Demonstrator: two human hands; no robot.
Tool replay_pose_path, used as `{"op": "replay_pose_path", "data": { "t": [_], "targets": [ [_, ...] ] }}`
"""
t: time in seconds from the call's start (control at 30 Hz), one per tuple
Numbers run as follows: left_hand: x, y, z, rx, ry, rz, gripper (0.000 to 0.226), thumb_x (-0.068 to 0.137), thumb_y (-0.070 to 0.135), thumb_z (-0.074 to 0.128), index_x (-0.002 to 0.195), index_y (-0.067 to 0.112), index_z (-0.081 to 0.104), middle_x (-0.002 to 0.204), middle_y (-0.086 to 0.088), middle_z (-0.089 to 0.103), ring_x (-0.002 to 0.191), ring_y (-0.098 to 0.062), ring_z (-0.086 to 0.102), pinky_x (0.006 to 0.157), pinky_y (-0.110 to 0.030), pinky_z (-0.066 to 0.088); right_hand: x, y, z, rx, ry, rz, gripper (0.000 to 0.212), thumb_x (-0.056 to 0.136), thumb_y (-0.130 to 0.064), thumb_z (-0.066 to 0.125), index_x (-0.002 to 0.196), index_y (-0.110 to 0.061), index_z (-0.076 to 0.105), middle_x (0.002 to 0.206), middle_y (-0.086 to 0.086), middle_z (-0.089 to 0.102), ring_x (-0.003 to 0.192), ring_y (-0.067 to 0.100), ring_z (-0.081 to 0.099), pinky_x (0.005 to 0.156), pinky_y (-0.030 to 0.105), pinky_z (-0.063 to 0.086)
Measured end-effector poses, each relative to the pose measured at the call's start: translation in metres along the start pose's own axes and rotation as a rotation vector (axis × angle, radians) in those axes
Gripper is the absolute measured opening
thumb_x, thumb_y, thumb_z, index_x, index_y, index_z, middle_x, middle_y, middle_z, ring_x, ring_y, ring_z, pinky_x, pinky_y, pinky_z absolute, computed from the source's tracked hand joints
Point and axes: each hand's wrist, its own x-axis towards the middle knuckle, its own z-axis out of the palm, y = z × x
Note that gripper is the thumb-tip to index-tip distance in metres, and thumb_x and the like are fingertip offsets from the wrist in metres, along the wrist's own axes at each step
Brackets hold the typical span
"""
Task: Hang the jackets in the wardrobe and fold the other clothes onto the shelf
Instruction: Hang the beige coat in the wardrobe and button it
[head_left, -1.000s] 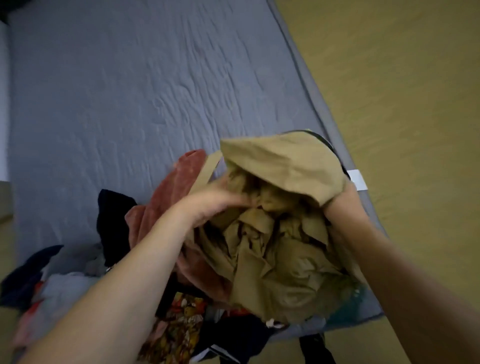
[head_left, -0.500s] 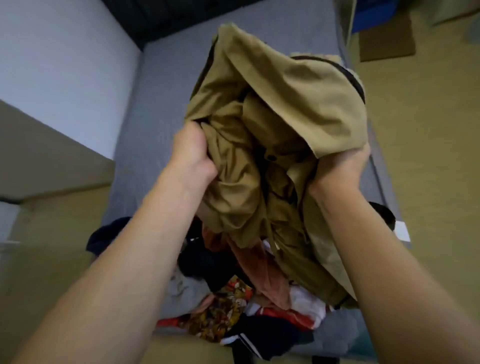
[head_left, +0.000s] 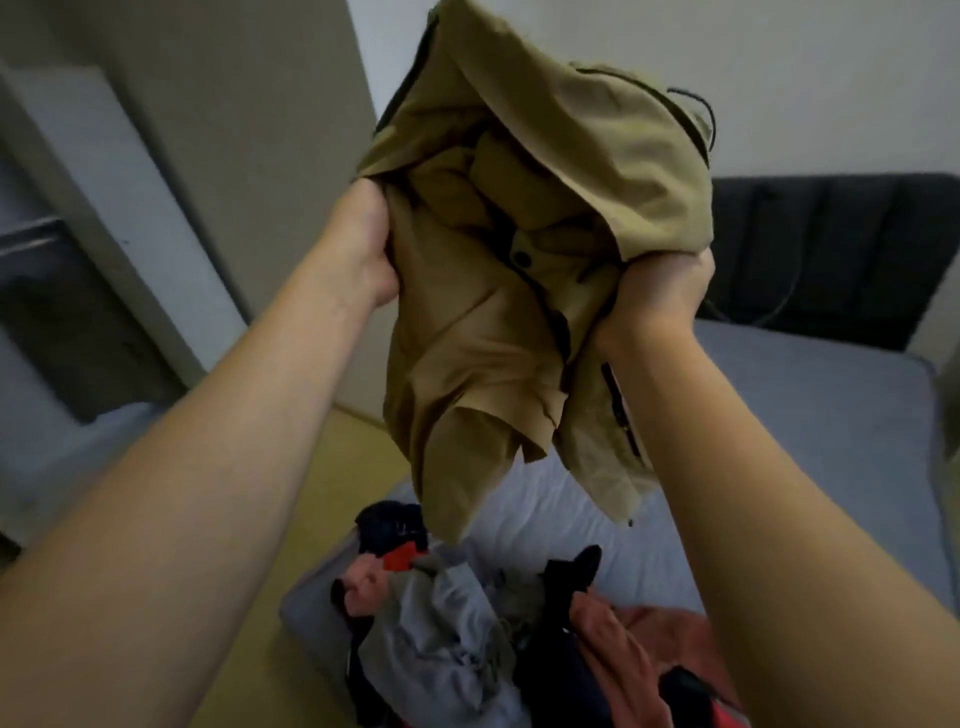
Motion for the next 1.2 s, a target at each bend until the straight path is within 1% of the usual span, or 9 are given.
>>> {"op": "replay_pose_path", "data": {
  "t": [0.07,0.17,0.27,0.37,0.63,0.9,1.0,1.07,1.2],
  "targets": [
    [0.001,0.017,-0.055,0.02,0.046,0.023,0.042,0.097,0.045,0.051,0.114,0.013,0.071,0.108,-0.012,0.072,0.099,-0.027,0.07,0.084,-0.041,0.058,-0.009,0.04,0.037,-0.07,-0.013,0.001,0.031,0.101,-0.024,0.037,0.121,-0.014,0.059,0.119,0.012,0.061,0.099,0.023,0.061,0.083,0.029,0.049],
    [0.013,0.028,-0.149,0.02,0.142,0.039,0.035,0.101,0.034,0.046,0.107,0.011,0.07,0.097,-0.011,0.074,0.088,-0.025,0.071,0.069,-0.033,0.06,-0.024,0.11,0.088,0.043,-0.115,0.137,0.036,0.102,-0.031,0.032,0.12,-0.016,0.06,0.121,0.012,0.061,0.112,0.028,0.056,0.096,0.032,0.045],
    [0.024,0.031,-0.25,0.061,0.26,0.012,0.028,0.1,0.028,0.049,0.105,0.011,0.07,0.091,-0.011,0.074,0.079,-0.024,0.072,0.066,-0.031,0.059,-0.042,0.184,0.134,-0.105,-0.116,0.23,0.032,0.099,-0.033,0.035,0.1,-0.02,0.064,0.101,0.005,0.065,0.096,0.024,0.058,0.085,0.031,0.048],
    [0.032,0.033,-0.34,0.111,0.299,-0.025,0.029,0.094,0.033,0.058,0.111,0.012,0.07,0.101,-0.013,0.073,0.093,-0.029,0.07,0.08,-0.038,0.059,-0.056,0.258,0.169,-0.272,-0.096,0.259,0.03,0.096,-0.034,0.041,0.089,-0.022,0.068,0.092,0.0,0.068,0.08,0.019,0.061,0.069,0.027,0.051],
    [0.028,0.046,-0.516,0.346,0.154,-0.107,0.066,0.052,0.03,0.082,0.113,0.008,0.068,0.105,-0.012,0.072,0.098,-0.028,0.069,0.085,-0.038,0.055,-0.07,0.419,0.242,-0.837,-0.437,0.326,0.031,0.093,-0.041,0.04,0.11,-0.023,0.058,0.103,0.005,0.065,0.097,0.025,0.061,0.081,0.04,0.052],
    [0.075,0.069,-0.659,0.215,0.546,0.097,0.053,0.057,0.014,0.068,0.11,0.01,0.065,0.092,-0.013,0.073,0.085,-0.028,0.07,0.063,-0.03,0.054,-0.034,0.569,0.324,-0.82,-0.462,0.456,0.037,0.098,-0.047,0.035,0.1,-0.021,0.061,0.104,0.006,0.066,0.094,0.025,0.063,0.083,0.041,0.053],
    [0.109,0.098,-0.709,0.154,0.571,0.183,0.058,0.06,0.004,0.067,0.118,0.008,0.059,0.106,-0.017,0.07,0.095,-0.031,0.069,0.075,-0.037,0.057,-0.016,0.631,0.358,-0.771,-0.624,0.531,0.047,0.098,-0.05,0.031,0.118,-0.019,0.061,0.109,0.009,0.068,0.1,0.028,0.065,0.089,0.045,0.053],
    [0.137,0.125,-0.741,0.085,0.605,0.204,0.059,0.065,0.0,0.064,0.124,0.005,0.056,0.112,-0.022,0.067,0.102,-0.036,0.066,0.083,-0.044,0.056,-0.004,0.665,0.387,-0.758,-0.735,0.542,0.044,0.1,-0.045,0.03,0.111,-0.019,0.065,0.105,0.01,0.07,0.095,0.026,0.067,0.08,0.04,0.056],
    [0.193,0.177,-0.786,0.356,0.746,0.234,0.037,0.076,0.003,0.068,0.113,0.008,0.067,0.09,-0.005,0.075,0.085,-0.023,0.072,0.062,-0.029,0.057,0.026,0.724,0.446,-0.747,-0.871,0.599,0.043,0.1,-0.037,0.032,0.105,-0.014,0.068,0.101,0.014,0.072,0.089,0.025,0.07,0.071,0.035,0.057]
  ]
}}
